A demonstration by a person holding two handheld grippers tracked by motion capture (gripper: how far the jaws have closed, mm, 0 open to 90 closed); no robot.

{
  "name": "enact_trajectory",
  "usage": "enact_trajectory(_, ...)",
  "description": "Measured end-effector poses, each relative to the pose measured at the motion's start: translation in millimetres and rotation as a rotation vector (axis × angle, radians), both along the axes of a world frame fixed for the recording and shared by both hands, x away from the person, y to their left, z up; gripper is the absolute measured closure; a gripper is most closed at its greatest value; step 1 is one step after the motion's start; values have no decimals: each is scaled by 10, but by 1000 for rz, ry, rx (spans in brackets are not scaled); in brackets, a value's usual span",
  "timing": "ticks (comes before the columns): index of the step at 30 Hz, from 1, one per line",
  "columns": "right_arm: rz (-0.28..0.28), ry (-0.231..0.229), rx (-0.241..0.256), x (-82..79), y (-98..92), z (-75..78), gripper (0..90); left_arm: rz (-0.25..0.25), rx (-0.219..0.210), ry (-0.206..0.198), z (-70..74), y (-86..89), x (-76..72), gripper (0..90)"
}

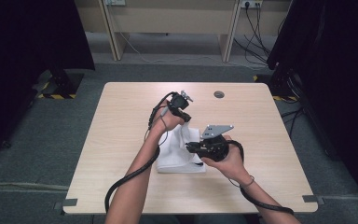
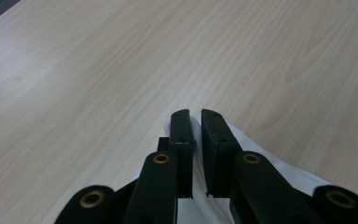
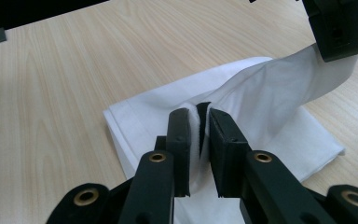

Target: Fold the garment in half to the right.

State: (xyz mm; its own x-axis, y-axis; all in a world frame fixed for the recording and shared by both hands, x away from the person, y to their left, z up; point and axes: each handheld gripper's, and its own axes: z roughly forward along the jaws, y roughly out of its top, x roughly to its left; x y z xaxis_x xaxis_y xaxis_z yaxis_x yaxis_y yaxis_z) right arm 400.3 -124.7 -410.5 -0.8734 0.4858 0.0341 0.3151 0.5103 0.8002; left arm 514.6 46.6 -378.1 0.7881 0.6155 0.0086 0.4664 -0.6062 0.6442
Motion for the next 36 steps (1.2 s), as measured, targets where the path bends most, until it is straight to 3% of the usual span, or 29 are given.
enact_trajectory(36, -14, 11, -3, 2, -105, -42, 788, -7, 1, -3, -23, -77, 4, 818)
